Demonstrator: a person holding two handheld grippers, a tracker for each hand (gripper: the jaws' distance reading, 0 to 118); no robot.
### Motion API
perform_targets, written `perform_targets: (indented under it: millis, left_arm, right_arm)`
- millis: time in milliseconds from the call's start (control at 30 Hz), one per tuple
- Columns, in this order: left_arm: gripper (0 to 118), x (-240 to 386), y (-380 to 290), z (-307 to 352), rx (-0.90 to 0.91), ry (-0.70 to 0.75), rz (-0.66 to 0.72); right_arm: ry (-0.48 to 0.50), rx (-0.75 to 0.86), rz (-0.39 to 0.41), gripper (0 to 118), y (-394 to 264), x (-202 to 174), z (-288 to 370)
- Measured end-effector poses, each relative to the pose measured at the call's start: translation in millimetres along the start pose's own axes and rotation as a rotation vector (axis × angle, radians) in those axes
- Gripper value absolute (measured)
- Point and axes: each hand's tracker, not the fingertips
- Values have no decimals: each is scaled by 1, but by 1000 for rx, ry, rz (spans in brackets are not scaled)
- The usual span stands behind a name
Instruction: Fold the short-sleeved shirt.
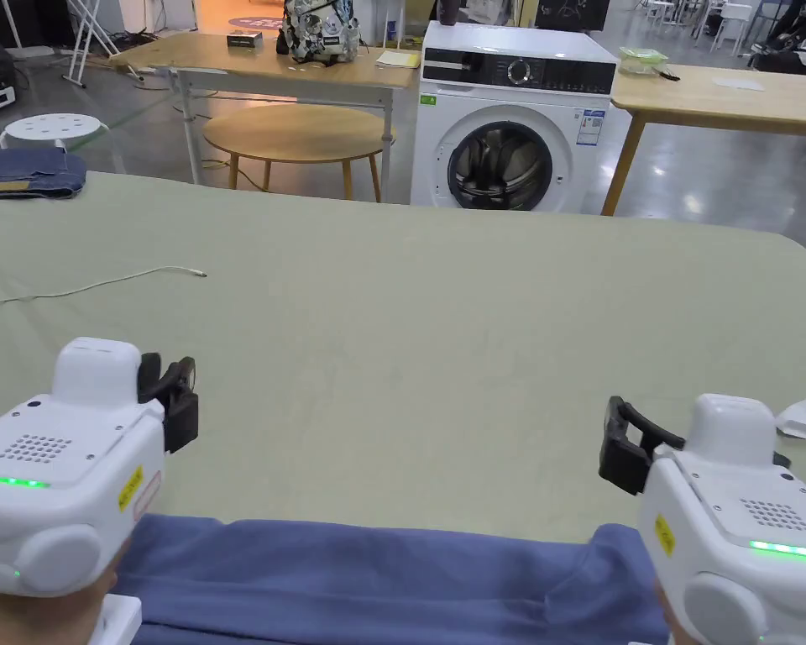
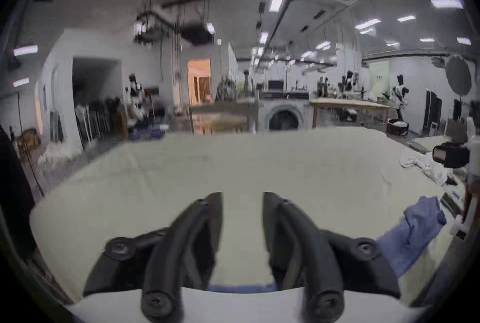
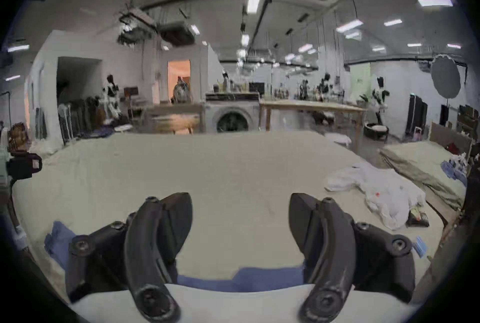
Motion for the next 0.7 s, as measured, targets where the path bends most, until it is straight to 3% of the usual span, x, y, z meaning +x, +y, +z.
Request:
perform_targets:
  millis: [33,67,133,200,433,700]
  left_arm:
    - [10,4,3,1,23,13,-10]
    - [10,9,6,2,42,5,-8]
    - [0,13,11,3,53,9,12]
    - [0,17,13,7,106,35,16]
    - [0,4,17,8,117,56,94]
    - [0,-82,-11,-4,-190,-82,306]
  right_arm:
    - [3,21,-2,8,1,-6,0]
    - [4,44,-16,4,1,-13,-2]
    - [-24,66,-5,3,3,-23,-5]
    - [13,89,-49,0,5,-26,-6]
    - [-23,174,-23,0,7,-35,-1]
    - [27,137,5,0,8,-44,-6]
